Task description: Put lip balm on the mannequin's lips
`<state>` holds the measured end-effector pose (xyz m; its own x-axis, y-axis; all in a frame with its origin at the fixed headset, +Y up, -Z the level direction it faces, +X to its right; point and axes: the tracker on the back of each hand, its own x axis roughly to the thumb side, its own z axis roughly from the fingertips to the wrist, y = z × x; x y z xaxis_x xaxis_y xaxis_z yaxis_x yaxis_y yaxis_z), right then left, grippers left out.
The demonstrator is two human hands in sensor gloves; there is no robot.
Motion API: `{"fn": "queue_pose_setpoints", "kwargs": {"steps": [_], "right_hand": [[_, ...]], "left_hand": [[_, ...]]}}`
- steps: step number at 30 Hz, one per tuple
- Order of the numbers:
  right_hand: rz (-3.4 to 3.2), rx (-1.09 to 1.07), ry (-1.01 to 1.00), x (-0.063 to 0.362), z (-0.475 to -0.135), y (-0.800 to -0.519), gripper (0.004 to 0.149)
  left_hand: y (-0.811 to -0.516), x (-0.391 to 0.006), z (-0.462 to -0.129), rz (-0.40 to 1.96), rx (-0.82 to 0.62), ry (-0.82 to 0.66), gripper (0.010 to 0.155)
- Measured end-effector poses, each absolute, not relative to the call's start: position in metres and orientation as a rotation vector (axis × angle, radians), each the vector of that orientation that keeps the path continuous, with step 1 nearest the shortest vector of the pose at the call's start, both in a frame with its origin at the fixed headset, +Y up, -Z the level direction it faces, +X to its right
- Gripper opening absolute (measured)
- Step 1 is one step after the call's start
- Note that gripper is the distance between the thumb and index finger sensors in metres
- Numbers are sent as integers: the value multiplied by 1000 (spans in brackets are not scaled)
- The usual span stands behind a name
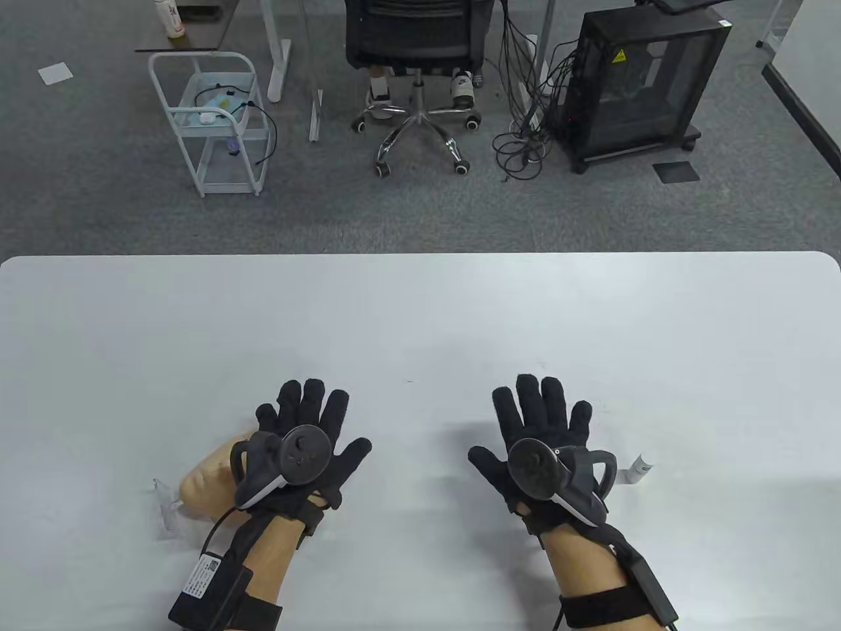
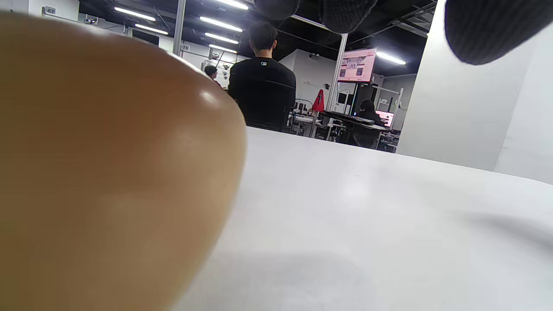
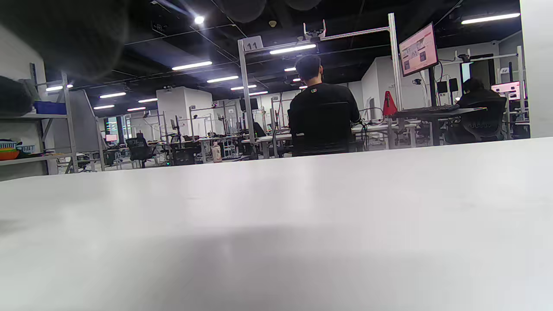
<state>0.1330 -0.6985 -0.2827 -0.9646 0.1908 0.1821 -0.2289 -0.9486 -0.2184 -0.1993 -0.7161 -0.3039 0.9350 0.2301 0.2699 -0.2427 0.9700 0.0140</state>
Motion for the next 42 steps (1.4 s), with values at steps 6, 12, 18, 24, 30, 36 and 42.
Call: {"fn": "queue_pose_setpoints", "kwargs": {"steps": [6, 12, 18, 24, 30, 36, 42], "right_hand": [[2876, 234, -339, 134, -283, -698, 93], [2863, 244, -326, 134, -284, -699, 93], [2857, 255, -303, 133, -285, -701, 92], [2846, 277, -289, 132, -286, -701, 89], [2829, 275, -287, 136, -286, -699, 88], [2808, 261, -297, 139, -287, -697, 87], [2808, 254, -271, 141, -288, -698, 86]], "left_hand": [[-716, -198, -304, 243, 43, -275, 80], [-716, -198, -305, 244, 35, -274, 80], [-715, -200, -305, 265, 30, -285, 79], [-699, -198, -303, 322, 16, -354, 74], [-674, -190, -327, 242, -154, -467, 71], [-675, -191, -369, 22, -397, -554, 64], [-709, -190, -382, -242, -597, -579, 70]]}}
